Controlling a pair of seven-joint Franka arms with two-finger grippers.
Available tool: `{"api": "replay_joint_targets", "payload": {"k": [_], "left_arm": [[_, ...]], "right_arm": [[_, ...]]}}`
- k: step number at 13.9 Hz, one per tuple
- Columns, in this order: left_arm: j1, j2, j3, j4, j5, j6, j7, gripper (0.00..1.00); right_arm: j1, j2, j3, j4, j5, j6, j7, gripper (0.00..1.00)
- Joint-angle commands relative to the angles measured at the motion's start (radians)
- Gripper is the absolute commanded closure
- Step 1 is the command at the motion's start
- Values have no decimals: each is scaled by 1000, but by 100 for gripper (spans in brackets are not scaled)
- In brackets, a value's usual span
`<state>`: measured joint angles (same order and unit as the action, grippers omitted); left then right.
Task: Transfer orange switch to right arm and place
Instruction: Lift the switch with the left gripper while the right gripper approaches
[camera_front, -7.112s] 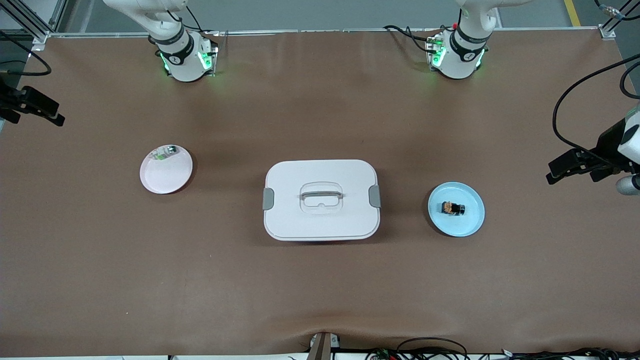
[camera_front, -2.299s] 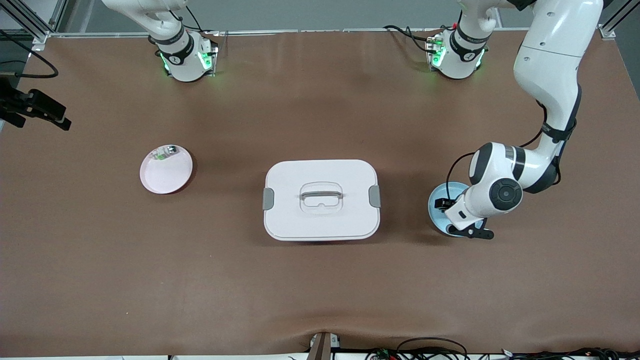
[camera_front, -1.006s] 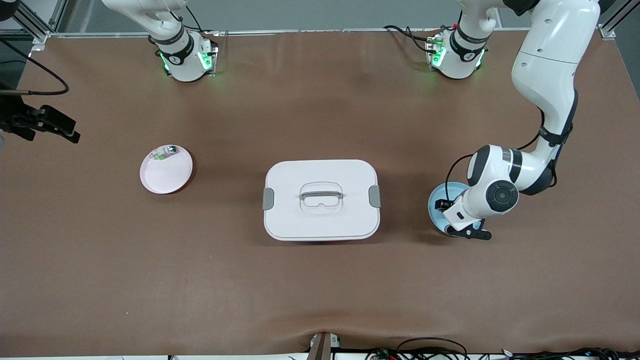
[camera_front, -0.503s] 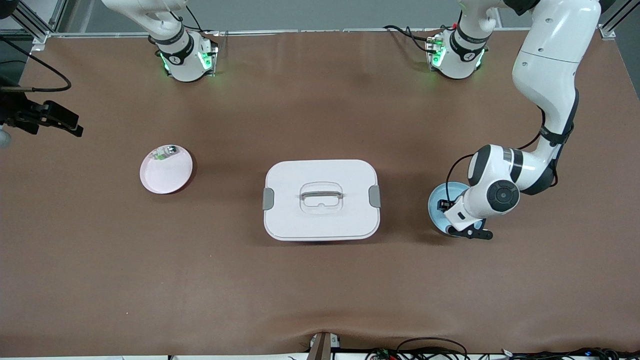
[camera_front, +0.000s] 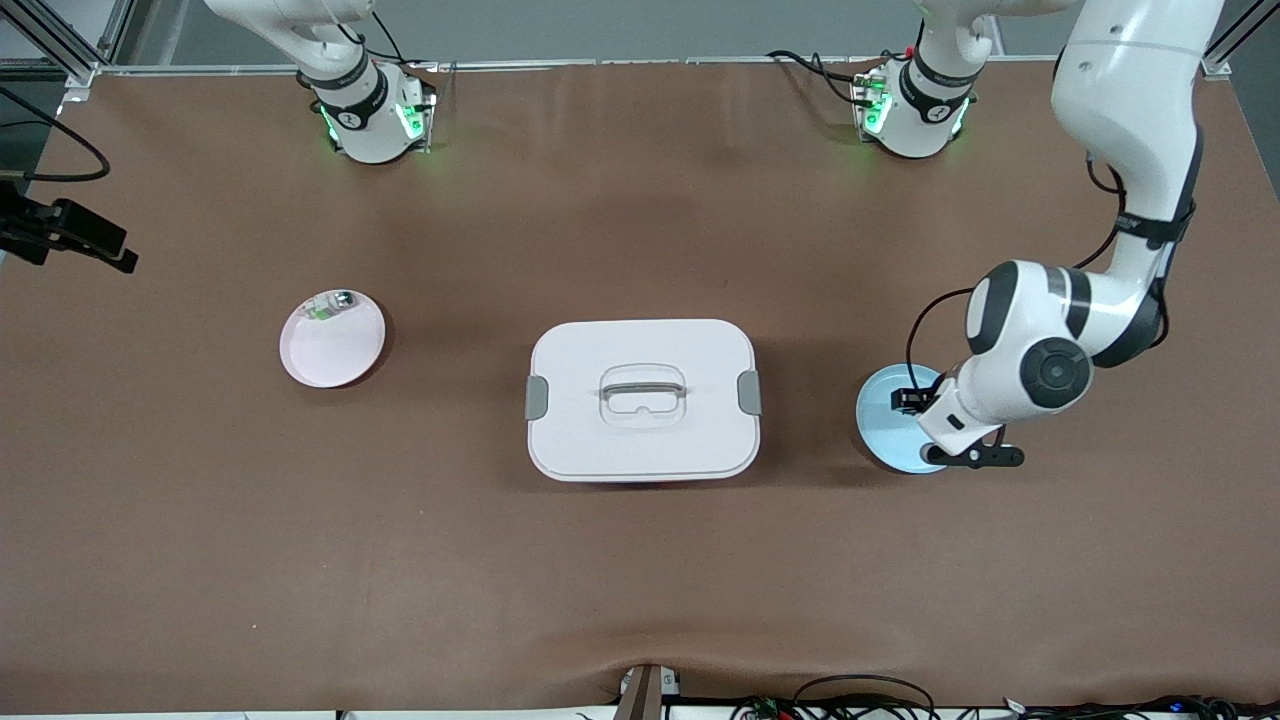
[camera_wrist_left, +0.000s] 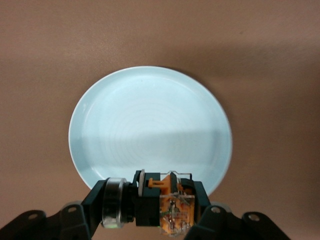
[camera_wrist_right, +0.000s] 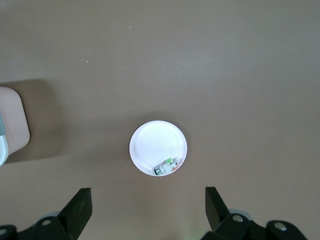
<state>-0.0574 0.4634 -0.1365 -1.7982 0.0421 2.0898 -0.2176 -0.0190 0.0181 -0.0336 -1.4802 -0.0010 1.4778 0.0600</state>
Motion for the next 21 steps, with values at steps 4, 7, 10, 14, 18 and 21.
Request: {"api": "replay_joint_targets", "payload": {"k": [4,7,10,14,18,21], "left_arm": [[-2,-35,-93,244,-96,-283,-340,72],[-2,-37,-158,353,-145,-289,-617,72],[-2,-37,-248,405,-172,-287,-958,72],[8,-38,-345,457,-291,-228,-1221,72],[-10,-68,-379,464,-433,-64,-1422,72],[-13,-60,-472,465,-444,105,-1592,72]], "right_arm": [[-10,-1,9,23,9,38,-6,0],[-7,3,11,18,-4,26,-5,0],[-6,10,14,14,10,-6,-8,0],[28,3,15,-28,114,-10,4,0],[121,-13,18,-120,266,136,189,0],[221,-12,17,-137,349,249,299,0]]}}
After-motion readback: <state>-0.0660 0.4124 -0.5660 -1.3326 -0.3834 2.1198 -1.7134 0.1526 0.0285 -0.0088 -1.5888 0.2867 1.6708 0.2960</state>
